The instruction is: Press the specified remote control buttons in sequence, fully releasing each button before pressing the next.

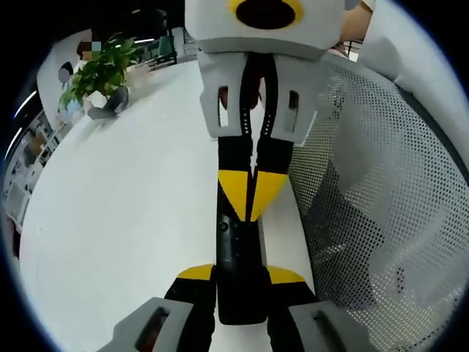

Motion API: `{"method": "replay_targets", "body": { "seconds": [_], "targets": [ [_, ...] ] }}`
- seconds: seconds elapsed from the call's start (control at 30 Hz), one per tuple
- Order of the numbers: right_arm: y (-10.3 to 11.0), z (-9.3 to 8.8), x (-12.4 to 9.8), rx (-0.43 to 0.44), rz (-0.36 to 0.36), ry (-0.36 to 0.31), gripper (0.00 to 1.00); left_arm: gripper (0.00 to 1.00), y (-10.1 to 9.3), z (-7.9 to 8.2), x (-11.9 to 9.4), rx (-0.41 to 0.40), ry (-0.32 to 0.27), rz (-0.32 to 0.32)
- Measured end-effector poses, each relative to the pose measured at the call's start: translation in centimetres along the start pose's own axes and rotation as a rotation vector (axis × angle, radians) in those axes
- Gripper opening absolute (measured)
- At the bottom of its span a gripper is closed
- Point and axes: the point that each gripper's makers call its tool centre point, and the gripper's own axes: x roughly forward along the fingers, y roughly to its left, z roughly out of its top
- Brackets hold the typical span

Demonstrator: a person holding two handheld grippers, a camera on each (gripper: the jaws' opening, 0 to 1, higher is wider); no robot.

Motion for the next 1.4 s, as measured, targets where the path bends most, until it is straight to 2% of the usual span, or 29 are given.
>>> {"method": "replay_targets", "body": {
  "seconds": [0.07, 0.13, 0.17, 0.2, 0.33, 0.47, 0.5, 0.57, 0.67, 0.73, 0.9, 1.0, 1.17, 1.23, 1.33, 1.4],
  "targets": [
    [0.6, 0.2, 0.2, -0.017, 0.008, 0.003, 0.00, 0.25, 0.0, 0.0, 0.0, 0.000, 0.002, -0.001],
    [0.4, 0.1, 0.3, -0.135, -0.009, 0.059, 0.00, 0.24, 0.0, 0.0, 0.0, 0.001, 0.000, -0.003],
    [0.5, 0.0, 0.3, -0.131, -0.011, 0.071, 0.00, 0.24, 0.0, 0.0, 0.0, 0.002, 0.000, -0.003],
    [0.5, 0.1, 0.4, -0.088, -0.013, 0.069, 0.00, 0.24, 0.0, 0.0, 0.0, 0.003, 0.000, -0.003],
    [0.5, 0.1, 0.5, -0.007, 0.001, 0.059, 0.00, 0.24, 0.1, 0.0, 0.1, 0.005, 0.003, -0.004],
    [0.6, 0.1, 0.5, -0.070, -0.010, 0.098, 0.00, 0.24, 0.1, 0.0, 0.1, 0.012, 0.012, -0.007],
    [0.5, 0.0, 0.4, -0.054, -0.008, 0.092, 0.00, 0.24, 0.1, 0.0, 0.1, 0.011, 0.013, -0.007],
    [0.5, 0.1, 0.3, 0.041, 0.002, 0.057, 0.00, 0.24, 0.1, 0.0, 0.1, 0.010, 0.015, -0.006],
    [0.4, 0.0, 0.0, 0.006, 0.009, 0.037, 0.00, 0.24, 0.0, 0.1, 0.1, 0.009, 0.014, -0.006],
    [0.6, -0.2, -0.1, -0.006, 0.007, 0.046, 0.00, 0.24, 0.0, 0.1, 0.1, 0.012, 0.016, -0.007],
    [-0.6, 0.1, -0.8, -0.022, -0.060, 0.021, 0.00, 0.24, 0.0, 0.1, 0.1, 0.013, 0.012, -0.010],
    [-1.1, 0.3, -0.6, -0.022, -0.060, 0.022, 0.00, 0.24, 0.0, 0.0, 0.1, 0.013, 0.009, -0.010],
    [-0.8, 0.1, -0.2, -0.042, -0.035, 0.050, 0.00, 0.24, 0.0, 0.0, 0.1, 0.012, 0.007, -0.012],
    [-0.9, 0.1, -0.1, -0.069, -0.037, 0.063, 0.00, 0.24, 0.0, 0.0, 0.1, 0.011, 0.005, -0.013],
    [-1.0, 0.1, 0.0, -0.164, -0.066, 0.115, 0.00, 0.24, 0.0, 0.0, 0.1, 0.015, 0.009, -0.014],
    [-0.7, 0.1, 0.1, -0.172, -0.076, 0.109, 0.00, 0.24, 0.0, 0.0, 0.1, 0.018, 0.013, -0.015]
  ]
}}
